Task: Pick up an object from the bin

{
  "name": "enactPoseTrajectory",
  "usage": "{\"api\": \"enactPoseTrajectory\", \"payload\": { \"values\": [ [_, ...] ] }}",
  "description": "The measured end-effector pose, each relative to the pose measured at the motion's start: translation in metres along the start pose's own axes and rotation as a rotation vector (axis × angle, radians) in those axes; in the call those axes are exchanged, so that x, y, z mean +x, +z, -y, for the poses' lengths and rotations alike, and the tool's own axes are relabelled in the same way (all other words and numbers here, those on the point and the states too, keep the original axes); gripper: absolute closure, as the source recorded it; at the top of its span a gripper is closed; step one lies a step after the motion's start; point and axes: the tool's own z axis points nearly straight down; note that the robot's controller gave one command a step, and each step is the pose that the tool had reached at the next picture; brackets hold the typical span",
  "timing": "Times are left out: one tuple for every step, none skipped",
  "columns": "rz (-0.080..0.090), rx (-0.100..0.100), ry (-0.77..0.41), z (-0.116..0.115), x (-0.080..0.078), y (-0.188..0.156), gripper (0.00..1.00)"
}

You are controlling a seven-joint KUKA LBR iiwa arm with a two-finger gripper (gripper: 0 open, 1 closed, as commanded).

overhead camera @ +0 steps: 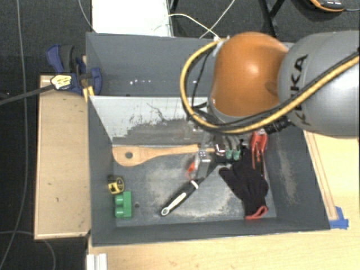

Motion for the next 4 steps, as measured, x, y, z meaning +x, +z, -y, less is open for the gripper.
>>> {"api": "enactPoseTrajectory", "payload": {
  "values": [
    [0.009, -0.001, 0.006, 0.001, -0.001, -0.005, 0.00],
    [0.011, 0.000, -0.287, 0.053, -0.017, 0.093, 0.00],
    [0.015, -0.001, -0.425, 0.078, -0.013, 0.173, 0.00],
    [0.019, 0.001, -0.200, 0.148, -0.015, 0.173, 0.00]
  ]
}}
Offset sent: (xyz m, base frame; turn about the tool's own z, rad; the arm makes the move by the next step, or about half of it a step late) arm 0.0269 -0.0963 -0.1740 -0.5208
